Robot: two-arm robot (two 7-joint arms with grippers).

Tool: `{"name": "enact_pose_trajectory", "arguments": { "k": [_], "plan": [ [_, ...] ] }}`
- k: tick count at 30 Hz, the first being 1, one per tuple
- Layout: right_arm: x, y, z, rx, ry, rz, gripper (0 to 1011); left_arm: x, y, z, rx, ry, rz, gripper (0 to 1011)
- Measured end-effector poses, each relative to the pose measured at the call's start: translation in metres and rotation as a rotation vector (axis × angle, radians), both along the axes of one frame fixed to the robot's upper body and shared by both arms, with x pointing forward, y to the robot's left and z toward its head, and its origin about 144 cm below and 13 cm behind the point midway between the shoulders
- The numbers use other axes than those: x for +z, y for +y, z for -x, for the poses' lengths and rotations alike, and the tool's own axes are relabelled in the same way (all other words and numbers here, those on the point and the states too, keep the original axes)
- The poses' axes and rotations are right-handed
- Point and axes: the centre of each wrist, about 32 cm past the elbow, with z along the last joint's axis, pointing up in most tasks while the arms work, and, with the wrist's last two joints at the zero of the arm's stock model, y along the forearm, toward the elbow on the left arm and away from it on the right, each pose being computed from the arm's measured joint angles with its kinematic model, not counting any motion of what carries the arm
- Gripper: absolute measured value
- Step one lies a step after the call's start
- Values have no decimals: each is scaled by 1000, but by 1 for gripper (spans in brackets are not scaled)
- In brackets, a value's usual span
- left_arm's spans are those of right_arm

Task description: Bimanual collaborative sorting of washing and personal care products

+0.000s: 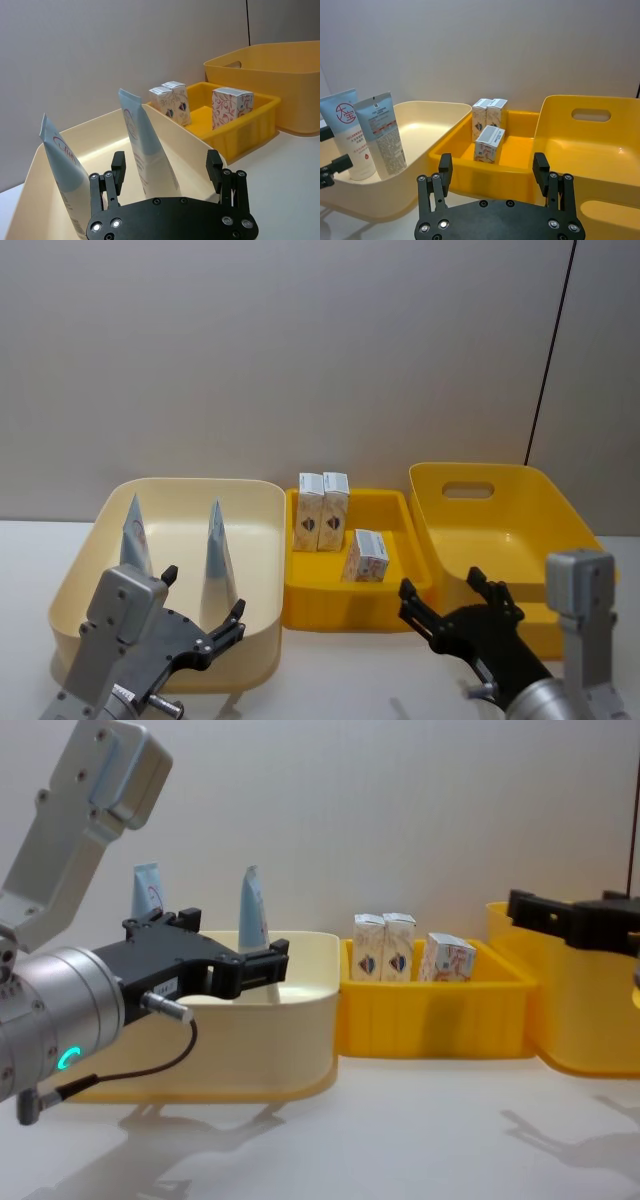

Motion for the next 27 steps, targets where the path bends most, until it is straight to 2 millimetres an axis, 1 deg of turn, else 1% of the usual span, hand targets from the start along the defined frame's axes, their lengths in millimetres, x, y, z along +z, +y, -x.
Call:
{"name": "enact_pose_trajectory", "arguments": {
  "k": [1, 9, 16, 27],
  "plan": [
    [0, 0, 0, 0, 0, 0, 1001, 0, 0, 0, 0, 0, 0, 1003],
    [18, 19, -10, -7, 101, -35, 1001, 0, 0, 0, 0, 0, 0, 1003],
    [27, 29, -18, -21, 178, -31, 1001, 0, 0, 0, 0, 0, 0, 1003],
    [44, 42, -41, -44, 255, 25, 1001, 0, 0, 0, 0, 0, 0, 1004]
  ]
}}
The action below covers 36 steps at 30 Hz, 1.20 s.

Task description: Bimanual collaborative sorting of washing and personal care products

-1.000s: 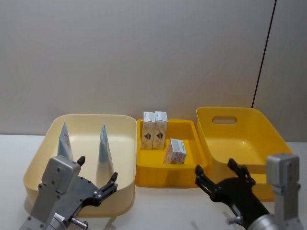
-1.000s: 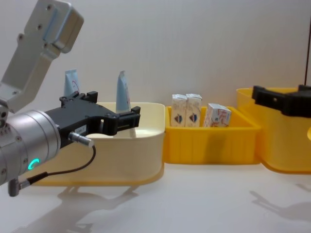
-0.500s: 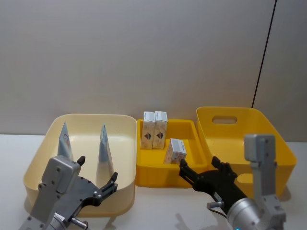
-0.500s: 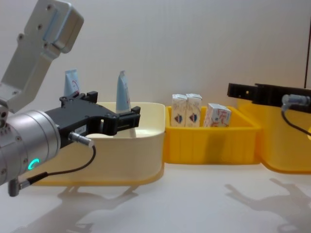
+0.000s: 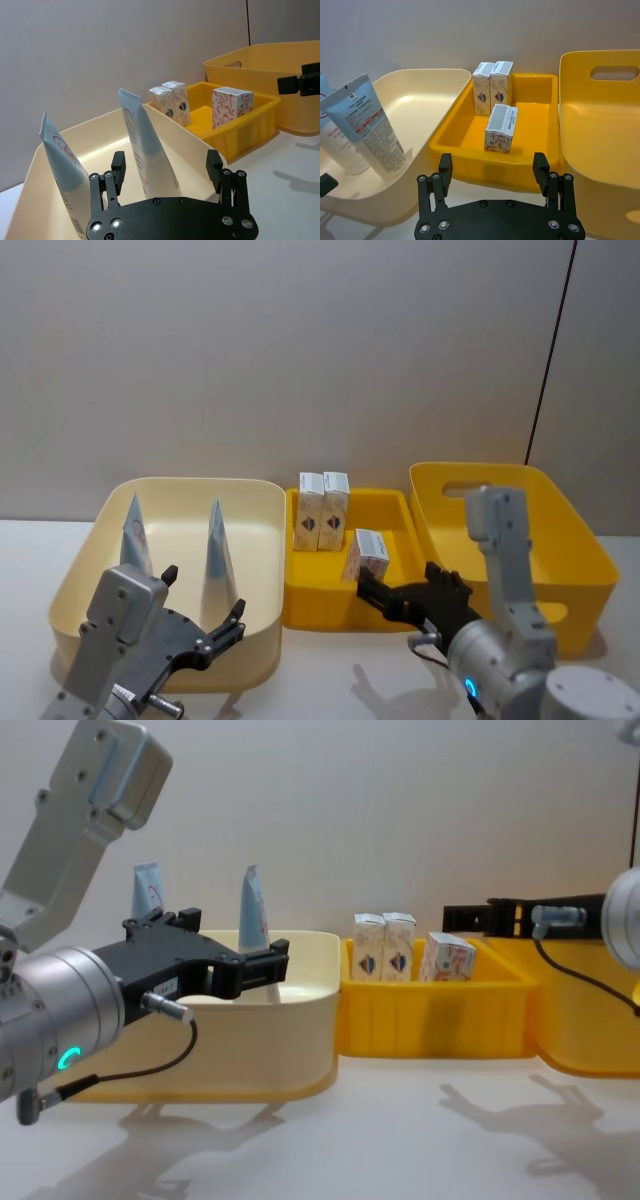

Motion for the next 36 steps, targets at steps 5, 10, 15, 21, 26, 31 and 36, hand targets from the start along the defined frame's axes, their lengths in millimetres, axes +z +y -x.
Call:
{"name": "enact_pose_trajectory", "arguments": {
  "k": [5, 10, 15, 21, 26, 31, 36],
  "plan": [
    [8, 3, -11, -6, 4, 33, 1001, 0, 0, 0, 0, 0, 0, 1003],
    [14, 5, -20, -12, 6, 59, 1001, 0, 0, 0, 0, 0, 0, 1003],
    [19, 6, -27, -20, 11, 82, 1001, 0, 0, 0, 0, 0, 0, 1003],
    [20, 7, -35, -32, 26, 93, 1001, 0, 0, 0, 0, 0, 0, 1003],
    [21, 8, -41, -43, 39, 88, 1001, 0, 0, 0, 0, 0, 0, 1003],
    [20, 10, -48, -51, 55, 79, 1001, 0, 0, 0, 0, 0, 0, 1003],
    [20, 12, -56, -58, 70, 71, 1001, 0, 0, 0, 0, 0, 0, 1003]
  ]
}}
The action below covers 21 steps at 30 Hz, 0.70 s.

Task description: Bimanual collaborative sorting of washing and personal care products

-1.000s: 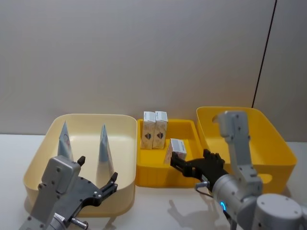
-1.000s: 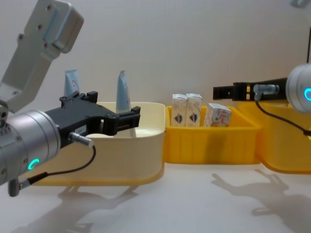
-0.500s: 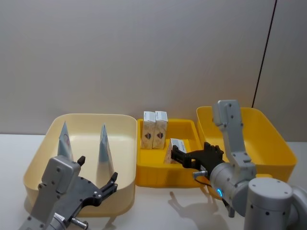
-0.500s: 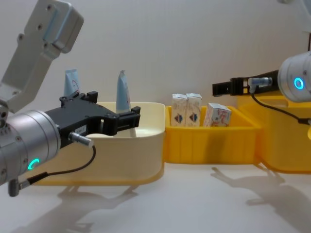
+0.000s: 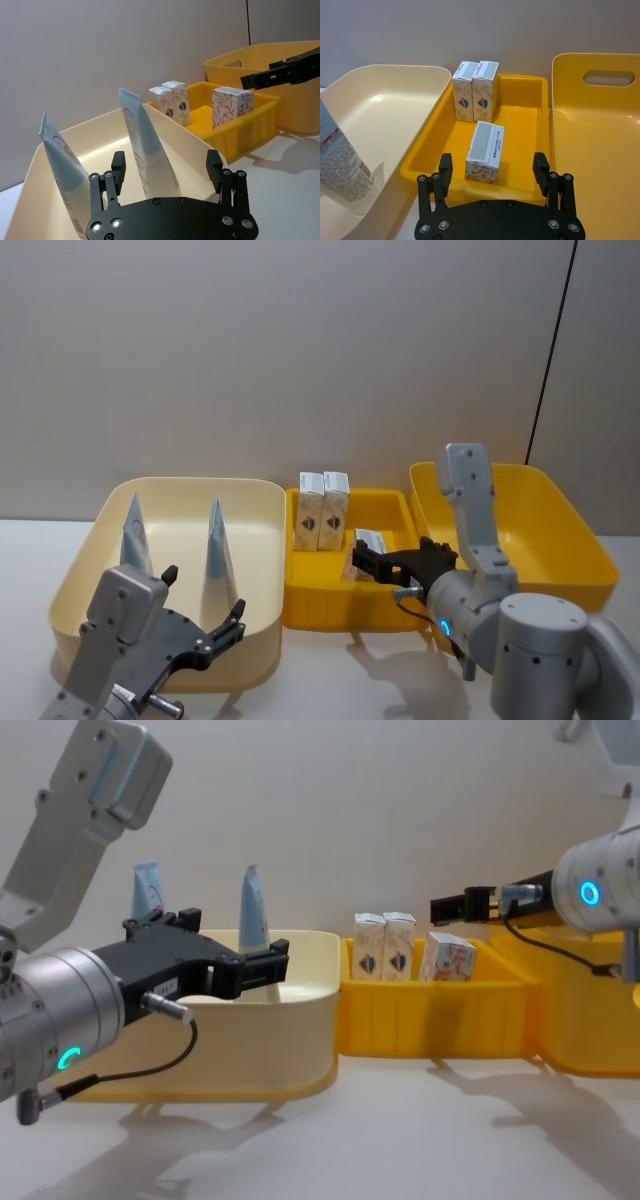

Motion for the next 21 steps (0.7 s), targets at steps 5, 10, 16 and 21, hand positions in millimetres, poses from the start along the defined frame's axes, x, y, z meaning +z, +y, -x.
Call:
{"name": "enact_pose_trajectory", "arguments": {
  "k": [5, 10, 16, 21],
  "plan": [
    [-1, 3, -6, -4, 12, -5, 1001, 0, 0, 0, 0, 0, 0, 1003],
    [0, 6, -11, -4, 20, -6, 1001, 0, 0, 0, 0, 0, 0, 1003],
    [2, 10, -16, 1, 21, -1, 1001, 0, 0, 0, 0, 0, 0, 1003],
    [4, 13, -19, 5, 27, 7, 1001, 0, 0, 0, 0, 0, 0, 1003]
  ]
}}
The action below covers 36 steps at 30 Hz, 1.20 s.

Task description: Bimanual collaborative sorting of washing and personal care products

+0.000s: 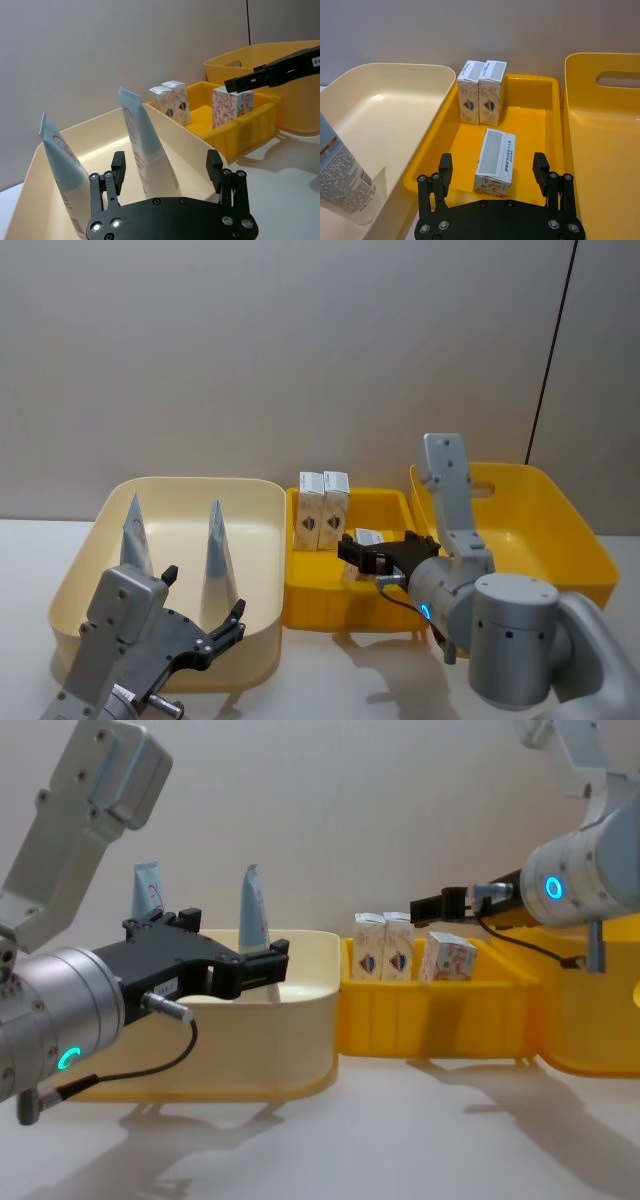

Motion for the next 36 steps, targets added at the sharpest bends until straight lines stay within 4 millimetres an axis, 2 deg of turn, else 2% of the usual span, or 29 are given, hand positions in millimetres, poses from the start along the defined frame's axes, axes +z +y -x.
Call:
{"name": "enact_pose_trajectory", "arguments": {
  "k": [36],
  "plan": [
    [-10, 20, -19, -36, 79, 17, 1001, 0, 0, 0, 0, 0, 0, 1003]
  ]
}}
